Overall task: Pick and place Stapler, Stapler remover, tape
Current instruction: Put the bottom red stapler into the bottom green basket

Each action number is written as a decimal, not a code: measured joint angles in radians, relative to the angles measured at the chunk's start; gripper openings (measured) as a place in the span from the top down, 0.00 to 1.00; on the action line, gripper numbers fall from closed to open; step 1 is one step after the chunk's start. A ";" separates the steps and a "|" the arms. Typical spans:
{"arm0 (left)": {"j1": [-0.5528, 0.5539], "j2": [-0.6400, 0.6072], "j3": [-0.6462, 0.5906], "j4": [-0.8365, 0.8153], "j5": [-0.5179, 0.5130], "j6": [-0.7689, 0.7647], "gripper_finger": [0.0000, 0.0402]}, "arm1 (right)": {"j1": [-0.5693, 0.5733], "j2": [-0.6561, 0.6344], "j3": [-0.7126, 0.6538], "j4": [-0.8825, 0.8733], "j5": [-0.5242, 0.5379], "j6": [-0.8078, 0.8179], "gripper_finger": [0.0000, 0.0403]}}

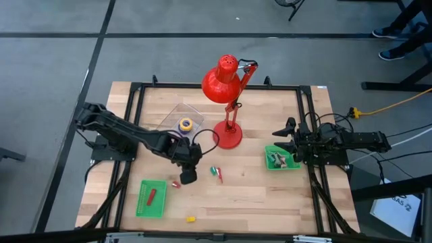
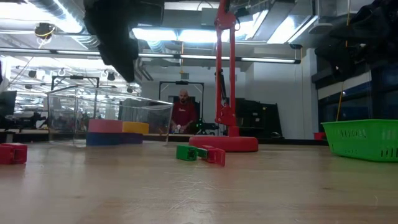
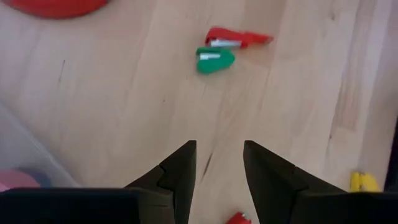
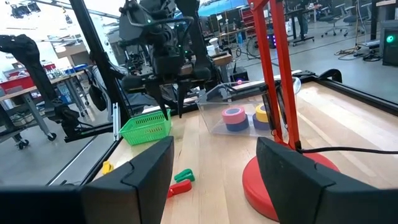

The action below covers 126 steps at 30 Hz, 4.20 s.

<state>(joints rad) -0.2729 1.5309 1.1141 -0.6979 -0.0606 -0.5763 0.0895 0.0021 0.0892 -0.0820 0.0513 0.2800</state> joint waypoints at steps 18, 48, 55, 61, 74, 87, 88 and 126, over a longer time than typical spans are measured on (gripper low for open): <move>-0.137 0.129 0.000 -0.012 0.149 -0.074 0.68 | 0.000 0.002 -0.001 -0.019 -0.002 0.000 0.42; -0.237 0.221 -0.033 -0.132 0.060 0.007 0.44 | 0.000 0.002 -0.001 -0.020 0.000 0.000 0.42; -0.237 0.263 -0.060 -0.044 0.108 0.024 0.43 | 0.000 0.002 -0.001 -0.020 0.000 0.000 0.42; -0.236 0.279 -0.057 -0.048 0.100 -0.010 0.54 | 0.000 0.002 0.000 -0.020 0.000 0.000 0.42; -0.234 0.279 -0.048 -0.047 0.091 -0.180 0.88 | 0.000 0.002 0.000 -0.020 0.000 0.001 0.42; -0.237 0.164 0.070 -0.031 0.011 -0.337 0.86 | 0.000 0.002 0.001 -0.021 0.000 0.000 0.42; -0.237 0.148 0.077 -0.037 0.005 -0.352 0.86 | 0.000 0.002 0.001 -0.021 0.000 0.000 0.42; -0.536 0.046 0.090 -0.361 0.194 -1.322 0.81 | 0.000 0.002 0.001 -0.020 0.000 0.000 0.42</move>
<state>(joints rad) -0.8086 1.5772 1.2041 -1.0589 0.1330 -1.8983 0.0891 0.0044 0.0898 -0.1024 0.0509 0.2801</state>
